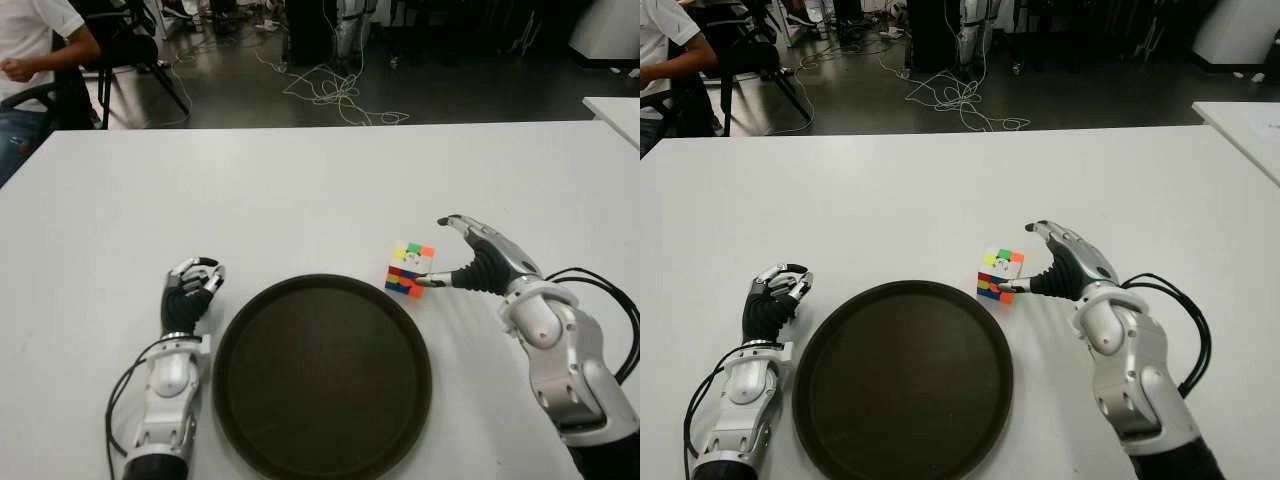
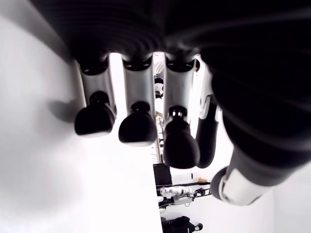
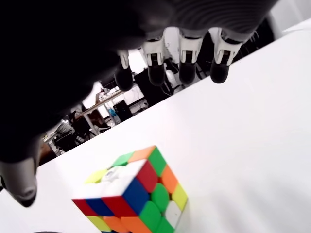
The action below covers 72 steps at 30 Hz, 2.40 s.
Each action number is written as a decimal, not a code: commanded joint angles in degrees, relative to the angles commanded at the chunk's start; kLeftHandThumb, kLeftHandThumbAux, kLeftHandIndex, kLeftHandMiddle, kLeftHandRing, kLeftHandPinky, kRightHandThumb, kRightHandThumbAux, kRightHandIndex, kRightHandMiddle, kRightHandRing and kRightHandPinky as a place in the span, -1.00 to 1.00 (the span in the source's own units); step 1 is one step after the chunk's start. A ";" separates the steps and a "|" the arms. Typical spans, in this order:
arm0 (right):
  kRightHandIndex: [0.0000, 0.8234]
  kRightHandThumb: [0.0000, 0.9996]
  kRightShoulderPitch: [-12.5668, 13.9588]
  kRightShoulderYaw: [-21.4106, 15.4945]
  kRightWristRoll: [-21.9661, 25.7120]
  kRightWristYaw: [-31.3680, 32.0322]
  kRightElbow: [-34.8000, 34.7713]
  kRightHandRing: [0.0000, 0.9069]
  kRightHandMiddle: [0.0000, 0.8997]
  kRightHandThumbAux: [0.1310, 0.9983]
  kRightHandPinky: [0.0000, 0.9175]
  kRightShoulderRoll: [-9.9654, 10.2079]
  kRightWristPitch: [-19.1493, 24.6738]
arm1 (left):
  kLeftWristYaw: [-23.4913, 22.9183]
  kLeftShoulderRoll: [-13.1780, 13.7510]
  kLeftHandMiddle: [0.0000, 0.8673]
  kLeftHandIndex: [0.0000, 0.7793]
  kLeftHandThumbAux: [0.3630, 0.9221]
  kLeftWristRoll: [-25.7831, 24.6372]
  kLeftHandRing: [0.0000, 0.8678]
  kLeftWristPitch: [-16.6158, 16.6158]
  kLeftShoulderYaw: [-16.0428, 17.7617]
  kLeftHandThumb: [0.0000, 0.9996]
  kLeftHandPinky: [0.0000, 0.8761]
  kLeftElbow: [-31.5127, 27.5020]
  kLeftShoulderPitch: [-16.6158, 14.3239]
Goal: Pick up the Rubik's Cube and put it in the plate
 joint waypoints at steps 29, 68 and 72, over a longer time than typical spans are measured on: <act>-1.00 -1.00 -6.59 4.26 -1.73 1.41 7.84 -1.00 -1.00 0.13 -1.00 -2.15 -5.81 | 1.13 -0.36 0.88 0.14 0.22 0.31 0.91 0.42 -0.05 0.41 0.84 -0.76 0.33; -1.00 -1.00 -10.57 7.20 -0.20 3.95 12.27 -1.00 -1.00 0.13 -1.00 -0.47 -5.70 | 1.01 -0.64 0.88 0.14 0.23 -0.06 0.92 -0.40 -0.02 0.41 0.86 -0.87 0.70; -1.00 -1.00 -10.85 7.38 -0.13 3.51 12.84 -1.00 -1.00 0.16 -1.00 -0.32 -6.50 | 0.54 -0.65 0.87 0.14 0.23 -0.42 0.91 -0.75 -0.01 0.41 0.84 -0.94 0.77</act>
